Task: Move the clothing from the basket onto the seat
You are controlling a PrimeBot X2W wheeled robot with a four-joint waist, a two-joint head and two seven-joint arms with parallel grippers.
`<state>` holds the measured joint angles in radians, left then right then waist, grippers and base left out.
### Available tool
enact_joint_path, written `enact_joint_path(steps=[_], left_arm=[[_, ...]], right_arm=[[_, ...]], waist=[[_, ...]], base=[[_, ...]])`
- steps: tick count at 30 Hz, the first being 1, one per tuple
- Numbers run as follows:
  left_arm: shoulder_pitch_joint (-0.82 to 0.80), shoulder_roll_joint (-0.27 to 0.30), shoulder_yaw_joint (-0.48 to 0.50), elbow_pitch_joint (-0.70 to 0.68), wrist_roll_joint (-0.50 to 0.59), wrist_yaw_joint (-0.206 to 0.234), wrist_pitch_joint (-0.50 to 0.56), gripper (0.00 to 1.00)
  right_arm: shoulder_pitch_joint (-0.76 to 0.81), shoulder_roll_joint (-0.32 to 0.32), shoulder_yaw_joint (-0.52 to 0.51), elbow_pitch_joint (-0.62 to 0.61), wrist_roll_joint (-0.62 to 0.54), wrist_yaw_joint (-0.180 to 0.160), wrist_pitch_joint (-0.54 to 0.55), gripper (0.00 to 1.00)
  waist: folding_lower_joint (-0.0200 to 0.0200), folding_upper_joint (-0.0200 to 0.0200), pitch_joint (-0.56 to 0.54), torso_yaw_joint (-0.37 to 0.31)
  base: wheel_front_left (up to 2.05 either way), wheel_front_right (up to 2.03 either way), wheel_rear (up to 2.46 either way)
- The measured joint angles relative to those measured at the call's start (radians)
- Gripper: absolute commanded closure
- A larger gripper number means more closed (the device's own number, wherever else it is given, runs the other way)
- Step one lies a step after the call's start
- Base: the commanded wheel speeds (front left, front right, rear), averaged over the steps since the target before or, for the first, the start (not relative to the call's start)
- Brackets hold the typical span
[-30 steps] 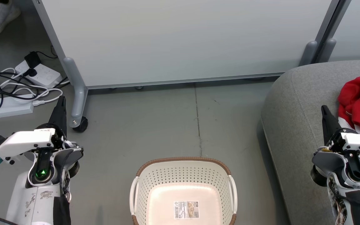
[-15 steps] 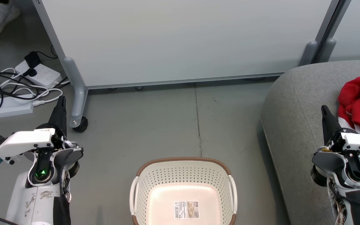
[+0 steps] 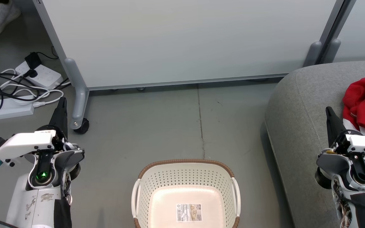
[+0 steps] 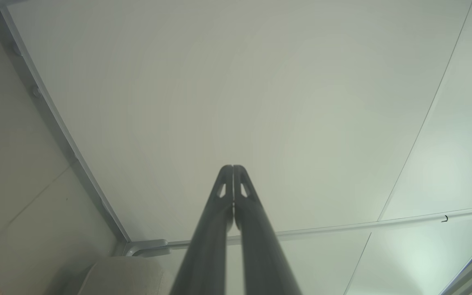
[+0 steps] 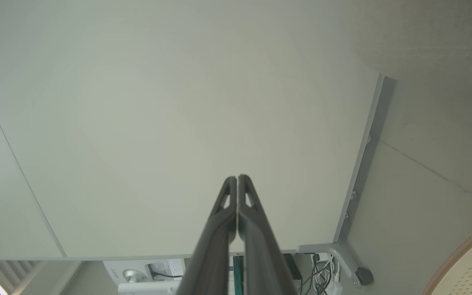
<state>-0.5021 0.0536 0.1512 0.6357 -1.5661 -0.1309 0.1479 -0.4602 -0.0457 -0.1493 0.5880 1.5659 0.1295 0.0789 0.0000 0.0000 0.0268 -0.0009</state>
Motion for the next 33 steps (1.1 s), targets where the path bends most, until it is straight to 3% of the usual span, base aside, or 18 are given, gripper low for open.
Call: enact_joint_path(steps=[33], left_arm=[[0.0,0.0,0.0,0.0,0.0,0.0,0.0,1.0]], right_arm=[[0.0,0.0,0.0,0.0,0.0,0.0,0.0,1.0]], waist=[[0.0,0.0,0.0,0.0]], base=[[0.0,0.0,0.0]])
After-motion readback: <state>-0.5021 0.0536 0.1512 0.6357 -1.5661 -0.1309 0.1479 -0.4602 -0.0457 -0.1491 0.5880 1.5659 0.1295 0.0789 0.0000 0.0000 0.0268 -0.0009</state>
